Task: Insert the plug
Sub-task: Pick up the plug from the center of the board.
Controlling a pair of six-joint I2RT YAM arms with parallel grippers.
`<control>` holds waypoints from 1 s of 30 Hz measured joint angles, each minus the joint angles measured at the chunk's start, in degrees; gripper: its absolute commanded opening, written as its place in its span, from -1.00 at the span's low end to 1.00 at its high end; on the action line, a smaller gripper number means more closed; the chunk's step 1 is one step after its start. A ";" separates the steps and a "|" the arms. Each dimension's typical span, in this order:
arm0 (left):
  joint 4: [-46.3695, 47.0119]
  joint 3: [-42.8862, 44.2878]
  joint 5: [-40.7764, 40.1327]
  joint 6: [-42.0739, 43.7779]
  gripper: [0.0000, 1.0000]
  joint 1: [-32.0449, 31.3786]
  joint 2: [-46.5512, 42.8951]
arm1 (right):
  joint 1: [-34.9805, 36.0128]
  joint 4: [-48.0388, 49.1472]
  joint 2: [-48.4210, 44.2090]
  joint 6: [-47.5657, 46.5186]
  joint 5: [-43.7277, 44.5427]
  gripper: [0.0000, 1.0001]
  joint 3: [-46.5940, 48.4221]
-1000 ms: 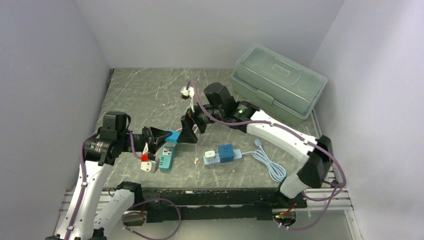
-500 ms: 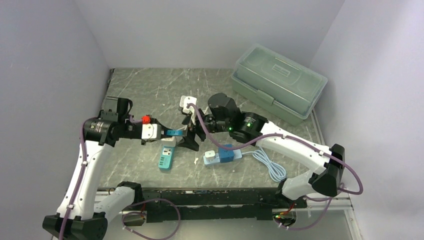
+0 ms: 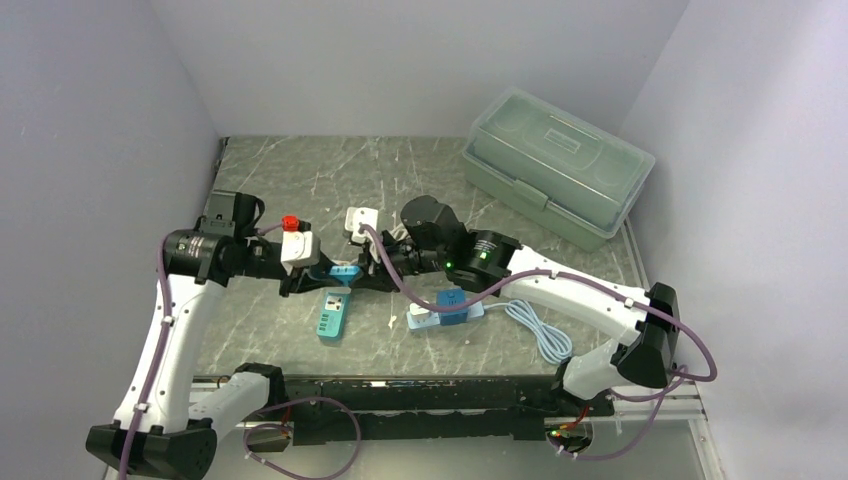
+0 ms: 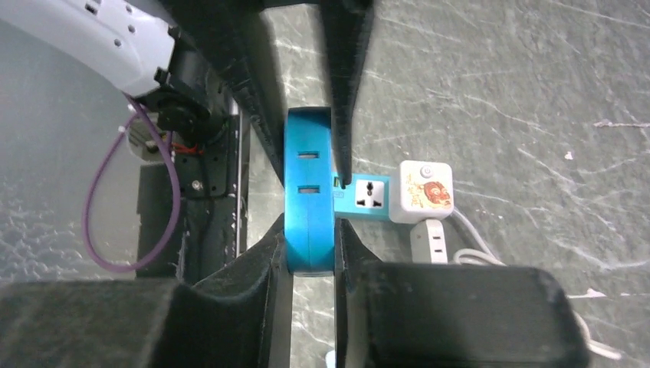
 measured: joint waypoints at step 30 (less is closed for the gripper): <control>18.82 -3.06 2.27 -29.42 -0.22 -0.63 -5.44 | -3.17 26.01 -12.57 17.79 -2.14 -1.00 -16.83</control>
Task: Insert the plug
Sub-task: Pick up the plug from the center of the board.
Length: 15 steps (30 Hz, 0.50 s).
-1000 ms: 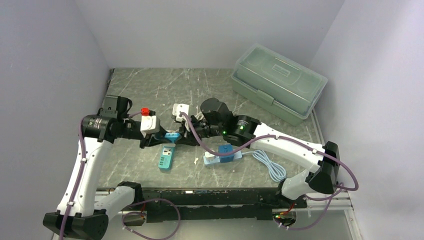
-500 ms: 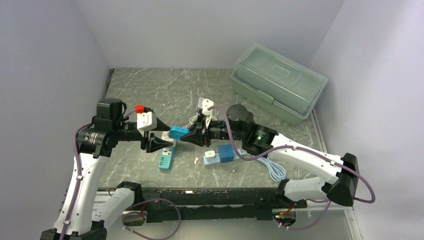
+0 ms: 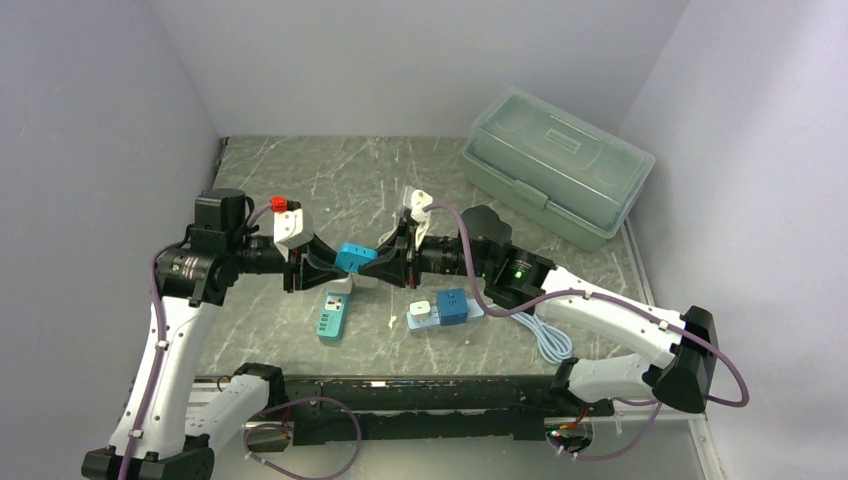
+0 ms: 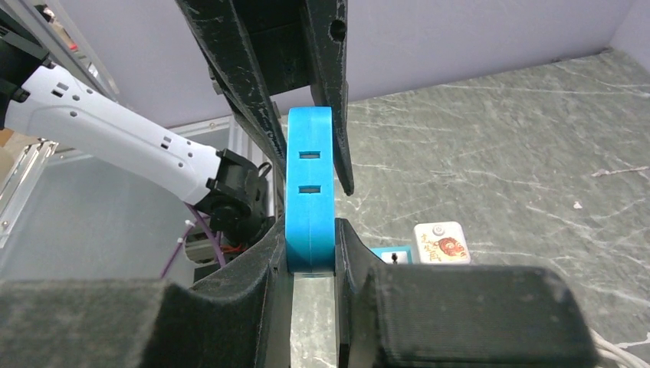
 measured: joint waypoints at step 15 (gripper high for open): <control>-5.40 3.41 1.66 4.20 -0.97 0.07 0.68 | 0.52 -1.01 1.60 -0.79 -1.77 -1.00 0.00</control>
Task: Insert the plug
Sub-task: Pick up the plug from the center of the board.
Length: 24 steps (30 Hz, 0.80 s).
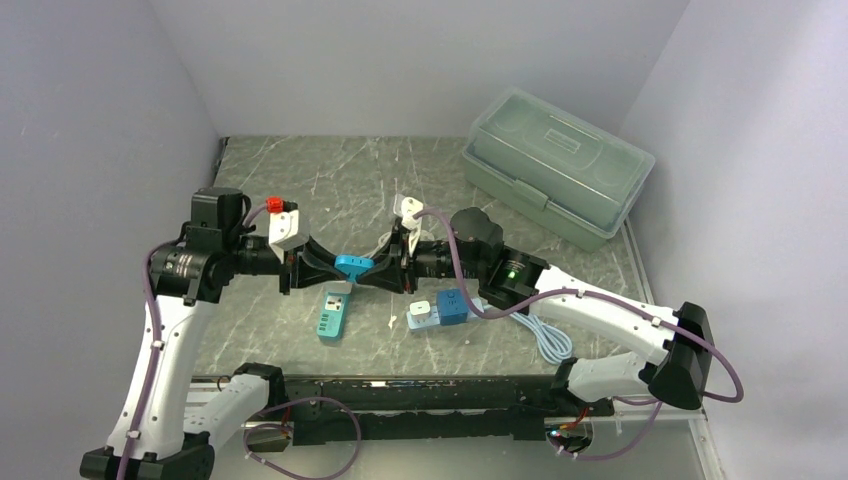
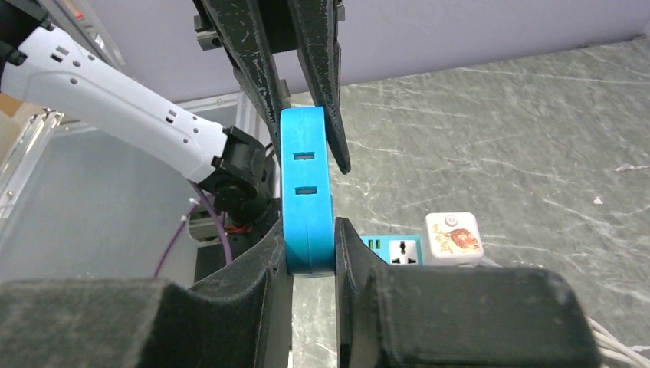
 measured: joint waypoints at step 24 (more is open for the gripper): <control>-1.11 0.74 -0.81 2.47 -1.00 -0.20 2.45 | -0.28 -23.52 11.41 -10.78 -8.79 -0.13 18.38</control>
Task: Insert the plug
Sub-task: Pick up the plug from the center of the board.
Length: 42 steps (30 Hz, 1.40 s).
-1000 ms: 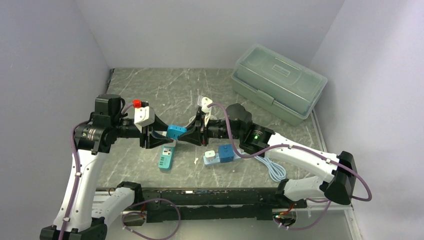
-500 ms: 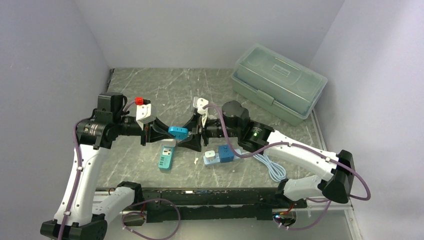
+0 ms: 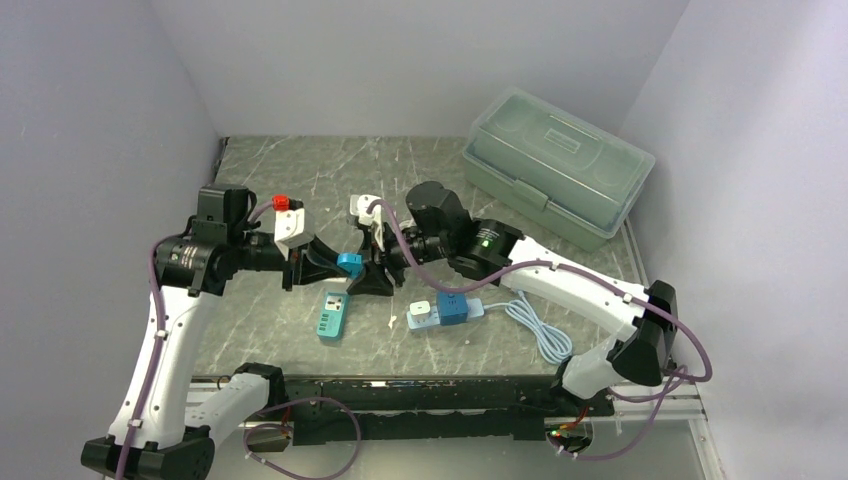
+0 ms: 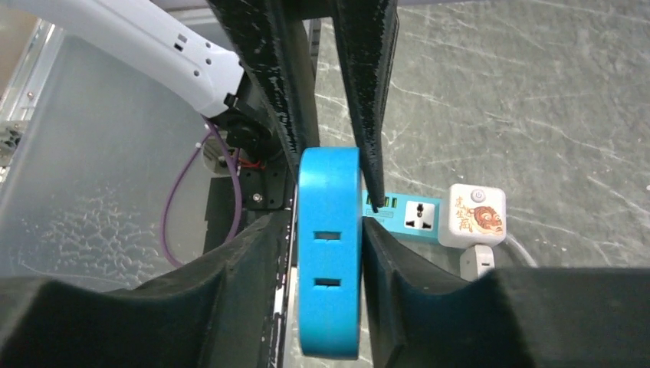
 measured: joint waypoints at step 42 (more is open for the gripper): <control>-0.87 -0.24 -0.37 -0.52 -0.35 -0.13 -0.68 | 0.09 -1.40 -0.63 -3.67 2.93 -1.00 1.16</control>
